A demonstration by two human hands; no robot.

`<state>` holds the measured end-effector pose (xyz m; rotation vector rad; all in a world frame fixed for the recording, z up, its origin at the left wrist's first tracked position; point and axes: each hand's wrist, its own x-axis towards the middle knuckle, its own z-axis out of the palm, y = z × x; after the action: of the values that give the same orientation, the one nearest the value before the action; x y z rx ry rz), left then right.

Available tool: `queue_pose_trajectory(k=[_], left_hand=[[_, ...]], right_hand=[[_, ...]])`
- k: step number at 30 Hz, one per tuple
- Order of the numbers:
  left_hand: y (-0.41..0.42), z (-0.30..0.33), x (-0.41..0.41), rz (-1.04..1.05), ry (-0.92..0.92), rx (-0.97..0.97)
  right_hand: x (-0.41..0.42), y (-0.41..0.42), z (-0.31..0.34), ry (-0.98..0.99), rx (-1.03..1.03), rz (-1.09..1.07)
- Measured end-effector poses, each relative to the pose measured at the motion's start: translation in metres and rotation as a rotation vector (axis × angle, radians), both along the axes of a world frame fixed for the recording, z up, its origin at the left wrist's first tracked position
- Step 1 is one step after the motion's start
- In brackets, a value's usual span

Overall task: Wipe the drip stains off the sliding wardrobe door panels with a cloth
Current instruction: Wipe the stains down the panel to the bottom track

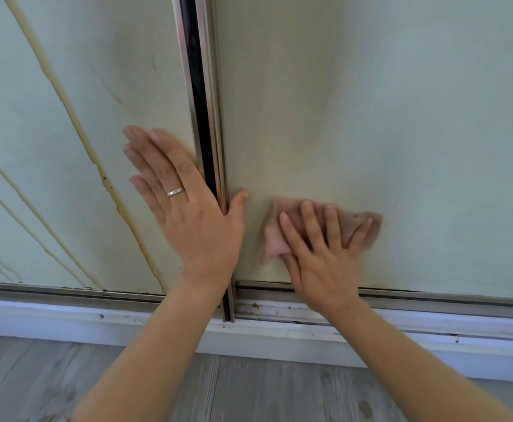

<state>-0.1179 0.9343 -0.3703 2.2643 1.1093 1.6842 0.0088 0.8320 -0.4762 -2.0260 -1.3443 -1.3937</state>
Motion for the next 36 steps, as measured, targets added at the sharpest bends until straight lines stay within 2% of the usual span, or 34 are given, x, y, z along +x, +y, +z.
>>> queue_pose_trajectory(k=[4, 6, 8, 11, 13, 16, 18, 22, 24, 28, 32, 36], left_hand=[[0.000, 0.000, 0.000, -0.014, 0.006, 0.007], [0.001, 0.001, 0.000, -0.017, 0.009, 0.008], [0.001, 0.000, 0.000, -0.020, 0.013, 0.011], [0.003, -0.002, -0.001, -0.021, 0.012, 0.019], [0.003, -0.003, 0.000, -0.024, 0.005, 0.021], [0.004, -0.004, 0.001, -0.008, 0.006, 0.021], [0.003, -0.003, 0.001, -0.018, 0.002, 0.024], [0.003, -0.002, -0.001, -0.032, 0.004, 0.027], [0.002, 0.000, -0.006, -0.043, 0.025, 0.019], [-0.002, 0.046, -0.007, -0.052, -0.011, 0.090], [-0.006, 0.156, 0.000, -0.089, -0.135, 0.146], [0.000, 0.225, 0.003, -0.123, -0.123, 0.076]], right_hand=[[0.008, 0.025, 0.114, -0.031, 0.236, 0.004], [0.009, 0.034, 0.151, -0.030, 0.347, -0.037], [0.007, 0.034, 0.143, -0.043, 0.328, -0.051], [0.008, 0.018, 0.088, -0.065, 0.147, -0.068], [0.014, 0.011, 0.089, -0.116, 0.081, -0.048], [0.014, 0.022, 0.136, -0.091, 0.241, -0.033], [0.015, 0.028, 0.142, -0.076, 0.316, -0.060], [0.011, 0.011, 0.069, -0.070, 0.126, -0.068], [0.013, 0.000, 0.057, -0.073, 0.060, -0.063], [0.019, 0.005, 0.122, -0.095, 0.112, -0.032], [0.018, 0.018, 0.230, -0.170, 0.189, -0.009], [0.018, 0.030, 0.338, -0.202, 0.317, -0.063]])
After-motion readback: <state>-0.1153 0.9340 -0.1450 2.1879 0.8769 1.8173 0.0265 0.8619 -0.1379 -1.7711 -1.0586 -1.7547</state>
